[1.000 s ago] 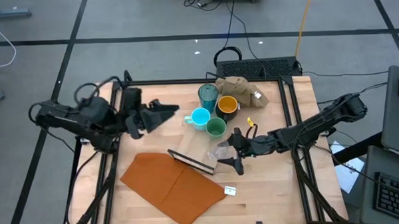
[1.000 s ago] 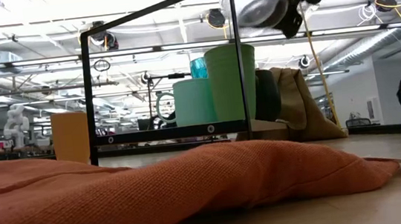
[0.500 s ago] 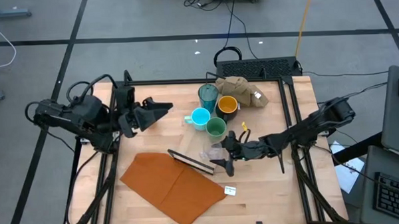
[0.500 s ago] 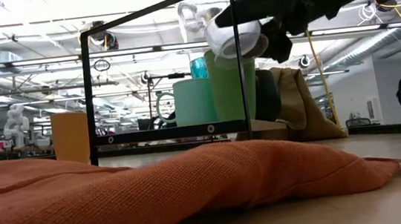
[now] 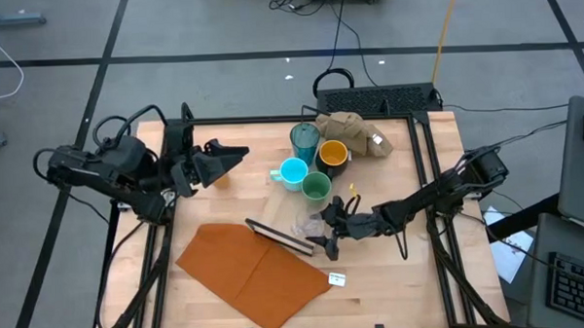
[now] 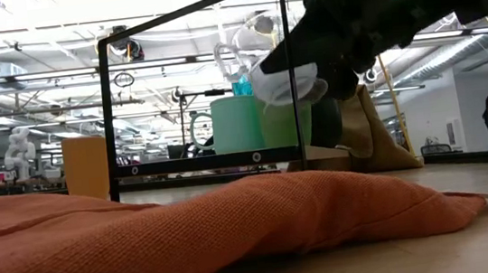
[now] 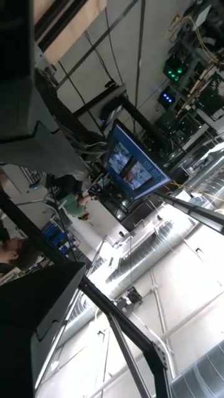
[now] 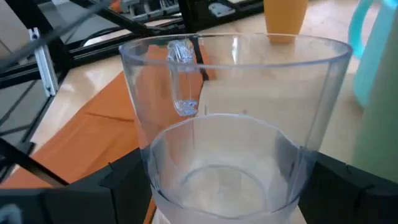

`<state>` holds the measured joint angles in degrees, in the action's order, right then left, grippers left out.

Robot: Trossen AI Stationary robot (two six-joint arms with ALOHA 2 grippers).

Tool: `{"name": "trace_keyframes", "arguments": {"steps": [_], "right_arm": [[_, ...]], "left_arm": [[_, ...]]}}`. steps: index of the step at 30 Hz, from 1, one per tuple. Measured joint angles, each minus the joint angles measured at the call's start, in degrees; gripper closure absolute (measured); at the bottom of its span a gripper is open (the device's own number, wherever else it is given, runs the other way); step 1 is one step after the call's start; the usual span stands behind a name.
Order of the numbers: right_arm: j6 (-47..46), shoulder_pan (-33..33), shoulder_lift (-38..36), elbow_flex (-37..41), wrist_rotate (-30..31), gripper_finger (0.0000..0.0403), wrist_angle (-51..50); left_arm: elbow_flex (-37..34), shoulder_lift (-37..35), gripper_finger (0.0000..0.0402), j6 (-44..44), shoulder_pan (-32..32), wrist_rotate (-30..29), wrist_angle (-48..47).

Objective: Stack small to large cups/mugs on shelf
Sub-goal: Put the transparent mug on the shelf

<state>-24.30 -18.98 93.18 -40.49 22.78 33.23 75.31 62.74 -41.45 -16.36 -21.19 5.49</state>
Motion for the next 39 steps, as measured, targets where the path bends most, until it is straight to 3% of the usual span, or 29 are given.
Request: {"name": "trace_keyframes", "arguments": {"steps": [17,39], "right_arm": [[-0.52,-0.13,7.29,-0.06,-0.03,0.0096,4.64],[-3.44,1.33,7.7,-0.09,-0.26,0.0096,3.52]], "left_arm": [[0.0,-0.27,0.0158,-2.56,0.0,0.02,-1.32],[0.0,-0.27,0.0158,-2.54,0.0,0.17,-1.63]]}}
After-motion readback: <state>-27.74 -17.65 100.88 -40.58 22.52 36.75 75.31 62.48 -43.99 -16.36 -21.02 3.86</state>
